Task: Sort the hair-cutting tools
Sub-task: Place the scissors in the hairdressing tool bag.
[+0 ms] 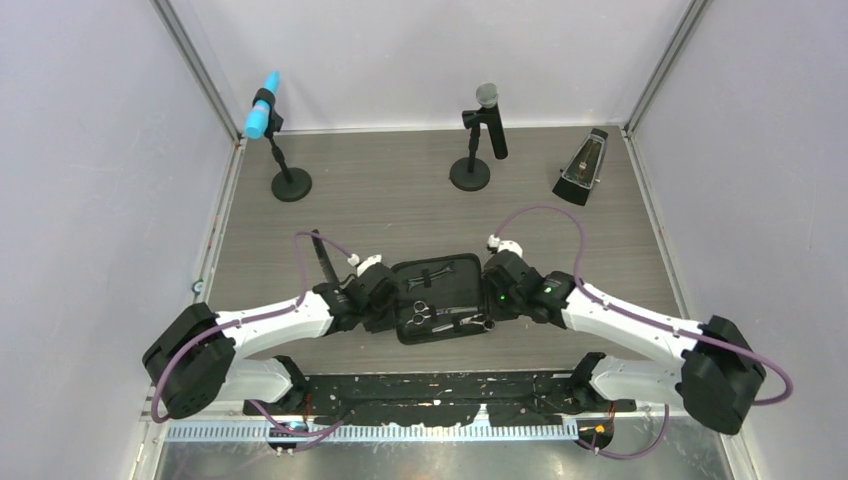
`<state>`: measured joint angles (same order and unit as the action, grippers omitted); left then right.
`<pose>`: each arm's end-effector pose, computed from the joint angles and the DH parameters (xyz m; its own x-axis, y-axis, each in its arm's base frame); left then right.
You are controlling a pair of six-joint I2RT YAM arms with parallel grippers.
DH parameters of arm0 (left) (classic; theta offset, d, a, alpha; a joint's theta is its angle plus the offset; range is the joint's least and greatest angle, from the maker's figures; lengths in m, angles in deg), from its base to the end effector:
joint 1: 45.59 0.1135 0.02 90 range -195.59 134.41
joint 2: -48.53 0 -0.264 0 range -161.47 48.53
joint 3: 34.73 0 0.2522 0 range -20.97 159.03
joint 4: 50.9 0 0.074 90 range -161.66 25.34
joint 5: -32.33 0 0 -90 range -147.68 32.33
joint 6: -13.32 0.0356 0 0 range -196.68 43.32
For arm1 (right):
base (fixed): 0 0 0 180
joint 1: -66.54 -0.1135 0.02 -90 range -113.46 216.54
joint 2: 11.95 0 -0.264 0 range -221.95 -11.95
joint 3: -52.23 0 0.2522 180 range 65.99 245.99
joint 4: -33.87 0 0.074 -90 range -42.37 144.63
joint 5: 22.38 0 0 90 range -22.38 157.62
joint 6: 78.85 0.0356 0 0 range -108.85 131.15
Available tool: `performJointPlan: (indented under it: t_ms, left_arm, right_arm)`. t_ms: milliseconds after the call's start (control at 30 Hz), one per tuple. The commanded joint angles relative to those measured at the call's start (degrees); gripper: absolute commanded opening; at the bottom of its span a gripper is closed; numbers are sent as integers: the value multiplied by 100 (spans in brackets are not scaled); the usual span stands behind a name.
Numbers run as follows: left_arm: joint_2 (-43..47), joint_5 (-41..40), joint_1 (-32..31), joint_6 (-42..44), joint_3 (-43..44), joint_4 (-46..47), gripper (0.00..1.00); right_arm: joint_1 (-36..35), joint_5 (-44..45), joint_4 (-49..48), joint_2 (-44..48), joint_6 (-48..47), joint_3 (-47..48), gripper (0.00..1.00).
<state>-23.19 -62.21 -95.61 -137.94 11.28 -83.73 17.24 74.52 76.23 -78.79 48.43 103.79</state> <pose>0.1445 -0.1680 0.1614 -0.9100 -0.2751 -0.3102 -0.1260 0.8963 -0.4251 0.1454 0.1625 0.1974 -0.8688 -0.0879 -0.4873 -0.2319 0.9418 0.2435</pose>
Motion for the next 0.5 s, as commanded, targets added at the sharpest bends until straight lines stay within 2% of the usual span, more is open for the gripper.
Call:
performJointPlan:
  t_ms: [0,100,467]
  left_arm:
    - [120,-175,-25,-22,157,62,0]
    - [132,-180,-25,-26,165,61,0]
    - [111,-183,-25,-9,183,35,0]
  right_arm:
    - [469,-107,217,468,-297,-341,29]
    - [675,-353,167,573,-396,-497,30]
    - [729,-871,-260,169,-490,-679,31]
